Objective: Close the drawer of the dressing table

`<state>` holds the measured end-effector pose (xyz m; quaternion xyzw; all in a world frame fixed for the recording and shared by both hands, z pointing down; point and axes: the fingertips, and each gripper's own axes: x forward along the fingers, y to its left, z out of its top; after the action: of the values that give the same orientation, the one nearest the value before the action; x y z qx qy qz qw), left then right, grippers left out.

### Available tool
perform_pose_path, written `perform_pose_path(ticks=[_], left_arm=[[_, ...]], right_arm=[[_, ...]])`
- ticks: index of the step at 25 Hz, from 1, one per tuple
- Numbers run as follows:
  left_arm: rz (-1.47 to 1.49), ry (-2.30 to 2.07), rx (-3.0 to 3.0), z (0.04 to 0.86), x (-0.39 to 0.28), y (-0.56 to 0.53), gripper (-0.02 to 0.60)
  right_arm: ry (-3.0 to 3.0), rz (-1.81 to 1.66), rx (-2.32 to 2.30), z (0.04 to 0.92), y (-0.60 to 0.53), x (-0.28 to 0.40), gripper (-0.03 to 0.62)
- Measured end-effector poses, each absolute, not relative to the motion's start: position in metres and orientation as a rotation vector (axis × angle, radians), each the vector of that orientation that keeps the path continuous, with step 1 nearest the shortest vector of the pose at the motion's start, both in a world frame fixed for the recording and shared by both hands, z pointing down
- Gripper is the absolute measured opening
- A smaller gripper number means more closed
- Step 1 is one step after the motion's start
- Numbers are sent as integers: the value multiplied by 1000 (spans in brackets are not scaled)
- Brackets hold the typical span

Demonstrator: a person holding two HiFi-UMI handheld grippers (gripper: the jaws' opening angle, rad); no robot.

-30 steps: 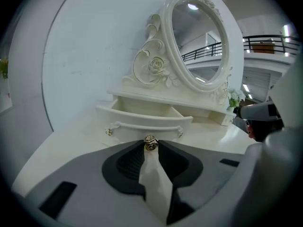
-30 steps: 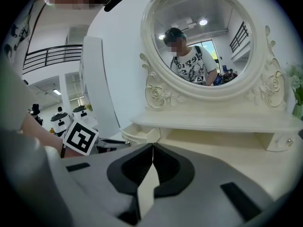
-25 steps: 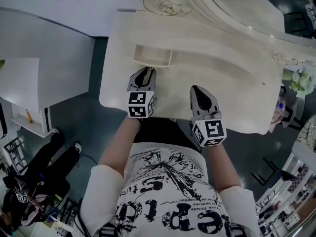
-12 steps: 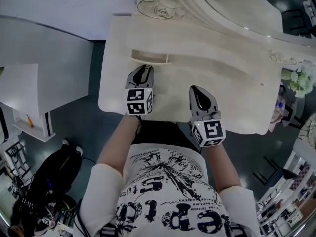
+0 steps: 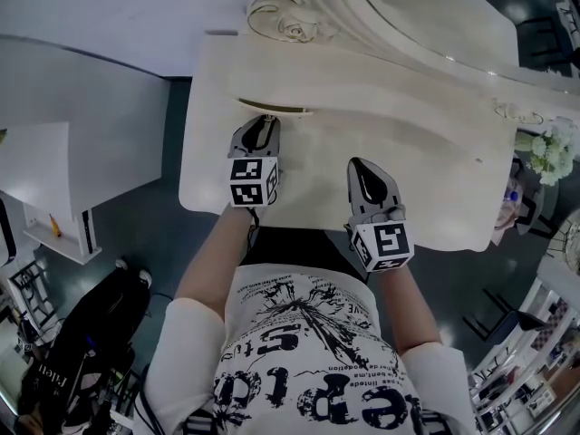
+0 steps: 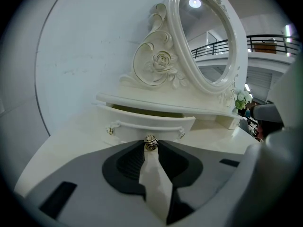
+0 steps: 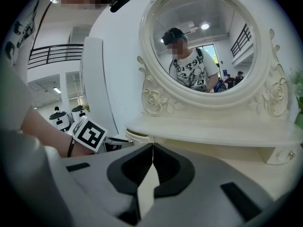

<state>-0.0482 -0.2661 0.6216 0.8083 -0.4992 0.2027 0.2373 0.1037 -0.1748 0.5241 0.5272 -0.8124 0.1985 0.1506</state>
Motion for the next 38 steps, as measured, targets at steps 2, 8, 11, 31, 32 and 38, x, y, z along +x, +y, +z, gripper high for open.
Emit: perform_pose_path(ticks=[2,8,11,31,32,38], left_arm=[[560,-1373,2216,624,-44,-269,101],[574,-1380,2227,625,-39,-274,101],[574,-1368,2229,625,-40,-277,101],[599,-1310,2234,624,-34,-295,104],[597,-1312,2228,623,-35,-294,104],[626,-1248,2234,625,-30,-287,148]], right_arm=[[-2331,568,1509,526,-176,108,17],[-2327,567,1506,528,-180,114,17],[-2323,564,1509,529,-183,112,17],[-2297,554,1510,527,-174,104,17],[-2297,554,1509,527,-173,103,17],[-2301,557,1503,527,-163,104,17]])
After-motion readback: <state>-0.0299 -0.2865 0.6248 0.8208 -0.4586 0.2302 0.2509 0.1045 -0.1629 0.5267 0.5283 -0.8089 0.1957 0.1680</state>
